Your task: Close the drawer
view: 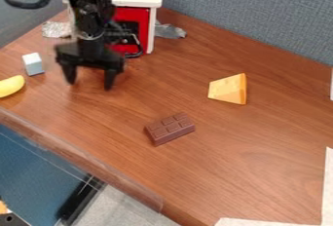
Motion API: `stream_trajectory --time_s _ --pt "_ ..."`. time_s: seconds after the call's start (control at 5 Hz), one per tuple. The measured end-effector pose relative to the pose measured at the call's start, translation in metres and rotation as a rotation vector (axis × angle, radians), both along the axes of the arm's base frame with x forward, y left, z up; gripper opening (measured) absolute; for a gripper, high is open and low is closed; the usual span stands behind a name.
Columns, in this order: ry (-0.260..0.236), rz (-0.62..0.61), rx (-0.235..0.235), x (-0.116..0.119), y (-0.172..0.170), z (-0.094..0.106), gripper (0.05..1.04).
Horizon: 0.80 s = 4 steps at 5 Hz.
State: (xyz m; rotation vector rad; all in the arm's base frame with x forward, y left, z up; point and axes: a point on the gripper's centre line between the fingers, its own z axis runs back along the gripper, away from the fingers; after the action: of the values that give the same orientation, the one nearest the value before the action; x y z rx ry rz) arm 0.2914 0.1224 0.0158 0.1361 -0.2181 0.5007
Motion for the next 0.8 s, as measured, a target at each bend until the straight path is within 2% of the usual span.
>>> stream_trajectory --time_s 0.2,0.6,0.8 --pt "0.027 -0.053 -0.028 -0.029 -0.020 0.013 0.999" --pt "-0.023 -0.154 -0.041 -0.073 -0.046 0.069 0.999" --pt "-0.008 -0.177 -0.035 -0.088 -0.053 0.087 0.999"
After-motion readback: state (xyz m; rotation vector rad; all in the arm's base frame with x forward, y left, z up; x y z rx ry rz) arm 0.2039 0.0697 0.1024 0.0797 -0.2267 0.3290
